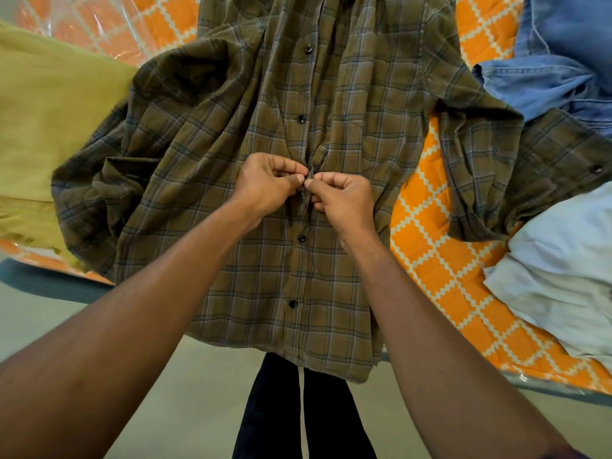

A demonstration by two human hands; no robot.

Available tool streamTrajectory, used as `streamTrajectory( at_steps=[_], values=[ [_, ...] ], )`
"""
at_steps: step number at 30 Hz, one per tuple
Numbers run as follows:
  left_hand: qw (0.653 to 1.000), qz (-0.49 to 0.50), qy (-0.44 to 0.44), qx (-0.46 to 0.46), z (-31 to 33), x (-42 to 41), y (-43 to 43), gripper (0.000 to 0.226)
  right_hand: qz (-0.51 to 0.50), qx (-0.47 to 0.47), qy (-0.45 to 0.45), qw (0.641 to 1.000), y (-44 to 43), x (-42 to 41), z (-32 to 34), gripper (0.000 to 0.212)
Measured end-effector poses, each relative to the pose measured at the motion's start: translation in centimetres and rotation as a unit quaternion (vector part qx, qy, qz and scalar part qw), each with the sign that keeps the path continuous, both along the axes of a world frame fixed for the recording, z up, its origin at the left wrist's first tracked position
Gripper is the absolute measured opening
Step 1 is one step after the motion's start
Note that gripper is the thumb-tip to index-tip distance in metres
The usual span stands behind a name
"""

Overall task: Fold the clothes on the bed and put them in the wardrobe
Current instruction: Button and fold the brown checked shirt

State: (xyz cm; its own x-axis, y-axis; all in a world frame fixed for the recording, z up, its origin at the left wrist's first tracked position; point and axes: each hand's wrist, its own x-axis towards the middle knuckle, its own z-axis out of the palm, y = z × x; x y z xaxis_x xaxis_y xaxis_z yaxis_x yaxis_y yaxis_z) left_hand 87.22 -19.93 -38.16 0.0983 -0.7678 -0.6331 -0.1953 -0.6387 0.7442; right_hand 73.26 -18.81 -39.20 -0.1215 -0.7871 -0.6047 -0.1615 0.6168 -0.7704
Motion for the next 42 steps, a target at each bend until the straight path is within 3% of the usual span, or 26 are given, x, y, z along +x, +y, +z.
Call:
streamTrajectory(
  at_steps=[5,10,17,26,31,36,38,42],
  values=[
    [1.000,0.015,0.018,0.000,-0.3,0.0,0.1,0.019,-0.012,0.036,-0.084,0.996,-0.4,-1.0,0.1,0.017],
    [1.000,0.002,0.012,-0.002,-0.4,0.4,0.2,0.015,0.010,0.019,-0.049,0.999,-0.3,-0.4,-0.1,0.005],
    [1.000,-0.003,0.011,-0.020,-0.6,0.5,0.5,0.010,0.037,0.033,-0.016,0.999,-0.8,0.0,-0.2,0.014],
    [0.996,-0.010,-0.083,-0.033,-1.3,-0.2,0.4,0.009,0.018,0.003,0.007,1.000,0.1,0.2,-0.6,0.010],
    [0.998,-0.023,-0.052,-0.026,-1.1,0.2,0.1,0.014,0.022,0.032,-0.013,0.999,-0.4,0.2,-0.2,0.010],
    [0.996,-0.055,0.061,0.021,-0.4,1.3,-0.9,0.006,0.045,0.066,-0.037,0.996,-1.0,0.1,0.2,0.017],
    [0.996,-0.076,0.035,0.019,-0.7,1.5,-0.9,0.007,0.049,0.070,-0.041,0.995,-1.2,0.1,0.2,0.016],
    [0.977,-0.120,-0.152,-0.092,-1.8,0.6,0.7,0.006,0.049,0.063,-0.033,0.996,-1.1,0.3,0.1,0.019]
  ],
)
